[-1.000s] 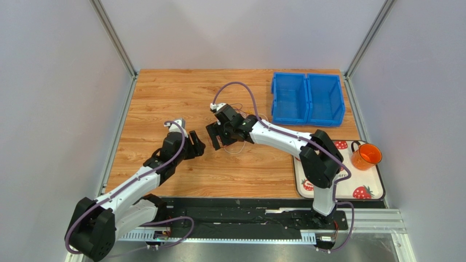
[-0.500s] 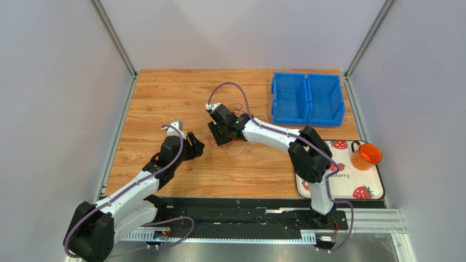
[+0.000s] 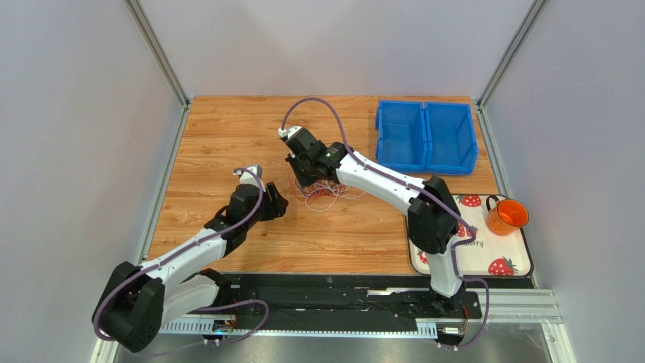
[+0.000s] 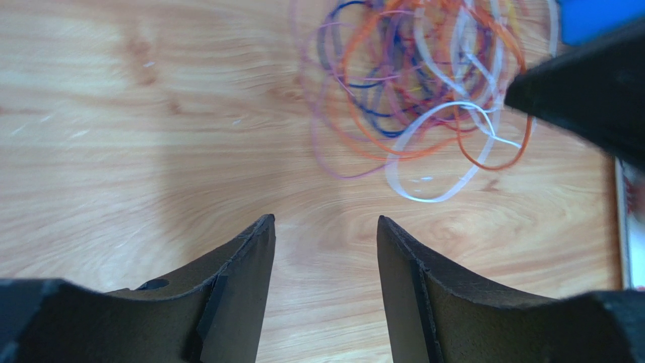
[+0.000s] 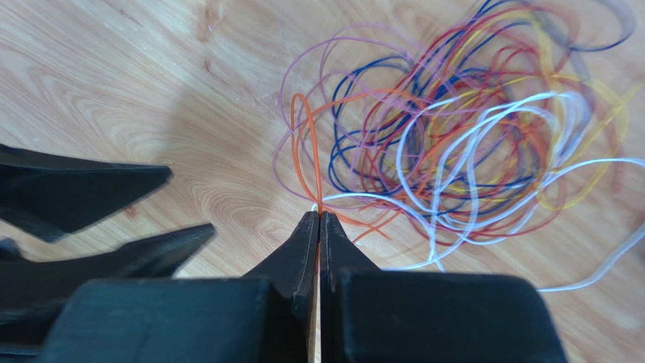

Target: Untangle the cables

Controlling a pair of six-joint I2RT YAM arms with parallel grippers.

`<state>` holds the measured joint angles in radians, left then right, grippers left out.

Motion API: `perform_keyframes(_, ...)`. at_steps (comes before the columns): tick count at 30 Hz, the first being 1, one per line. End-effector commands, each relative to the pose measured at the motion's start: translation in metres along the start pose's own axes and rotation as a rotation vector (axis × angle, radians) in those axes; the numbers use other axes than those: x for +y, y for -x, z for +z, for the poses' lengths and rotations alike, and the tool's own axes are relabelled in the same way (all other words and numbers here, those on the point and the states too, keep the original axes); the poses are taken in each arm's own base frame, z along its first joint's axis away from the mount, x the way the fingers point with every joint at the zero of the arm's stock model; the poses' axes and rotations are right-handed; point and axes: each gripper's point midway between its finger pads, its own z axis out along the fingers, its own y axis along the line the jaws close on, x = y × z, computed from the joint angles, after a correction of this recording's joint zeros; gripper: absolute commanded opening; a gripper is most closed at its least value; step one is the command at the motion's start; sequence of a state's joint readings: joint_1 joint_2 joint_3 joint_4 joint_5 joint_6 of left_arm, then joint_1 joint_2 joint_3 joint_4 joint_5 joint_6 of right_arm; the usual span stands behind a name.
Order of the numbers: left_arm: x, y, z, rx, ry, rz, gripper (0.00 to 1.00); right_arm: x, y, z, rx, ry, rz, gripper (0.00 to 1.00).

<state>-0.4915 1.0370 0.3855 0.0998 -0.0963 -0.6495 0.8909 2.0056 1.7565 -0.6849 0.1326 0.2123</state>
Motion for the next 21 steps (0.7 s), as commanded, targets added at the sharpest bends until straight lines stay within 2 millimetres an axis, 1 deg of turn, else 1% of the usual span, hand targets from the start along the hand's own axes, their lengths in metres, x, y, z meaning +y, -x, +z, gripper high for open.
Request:
perform_keyframes(1,-0.046,0.031,-0.001,-0.067,-0.115,0.086,0.61,-0.019,0.09,-0.105,-0.255,-0.02,-0.008,0.0)
perform_keyframes(2,-0.05,0.029,0.001,-0.062,-0.123,0.093,0.61,-0.018,0.111,-0.132,-0.318,-0.004,0.006,0.0)
perform_keyframes(4,-0.059,0.035,0.005,-0.076,-0.147,0.088,0.61,-0.017,0.13,-0.163,-0.386,0.025,0.025,0.0)
perform_keyframes(5,-0.063,0.038,0.007,-0.083,-0.161,0.082,0.61,-0.015,0.142,-0.19,-0.445,0.049,0.034,0.0)
perform_keyframes(6,-0.073,0.045,0.008,-0.104,-0.198,0.077,0.62,-0.013,0.147,-0.202,-0.471,0.07,0.039,0.0)
perform_keyframes(7,-0.078,0.046,0.014,-0.1,-0.206,0.079,0.62,-0.009,0.15,-0.214,-0.489,0.098,0.049,0.0)
perform_keyframes(8,-0.081,0.05,0.017,-0.103,-0.209,0.079,0.62,-0.009,0.154,-0.23,-0.522,0.113,0.062,0.0)
perform_keyframes(11,-0.088,0.056,0.036,-0.096,-0.198,0.089,0.62,-0.006,0.155,-0.25,-0.557,0.149,0.091,0.0)
perform_keyframes(12,-0.094,0.059,0.04,-0.101,-0.219,0.095,0.62,-0.006,0.154,-0.26,-0.572,0.159,0.095,0.0)
perform_keyframes(13,-0.097,0.058,0.052,-0.087,-0.219,0.101,0.62,-0.005,0.154,-0.264,-0.577,0.17,0.096,0.0)
perform_keyframes(15,-0.104,0.058,0.062,-0.078,-0.239,0.112,0.62,-0.005,0.156,-0.278,-0.603,0.183,0.098,0.0)
perform_keyframes(16,-0.105,0.055,0.074,-0.065,-0.231,0.115,0.61,-0.006,0.157,-0.285,-0.618,0.184,0.101,0.0)
perform_keyframes(17,-0.108,0.054,0.079,-0.054,-0.245,0.12,0.59,-0.006,0.159,-0.29,-0.629,0.186,0.102,0.0)
perform_keyframes(18,-0.11,0.053,0.084,-0.047,-0.246,0.123,0.54,-0.007,0.161,-0.296,-0.642,0.188,0.103,0.0)
perform_keyframes(19,-0.109,0.049,0.092,-0.034,-0.238,0.124,0.51,-0.008,0.164,-0.308,-0.668,0.189,0.104,0.0)
perform_keyframes(20,-0.108,0.049,0.096,-0.037,-0.236,0.126,0.48,-0.009,0.166,-0.314,-0.684,0.19,0.103,0.0)
perform_keyframes(21,-0.106,0.047,0.099,-0.036,-0.224,0.128,0.39,-0.011,0.169,-0.322,-0.705,0.187,0.103,0.0)
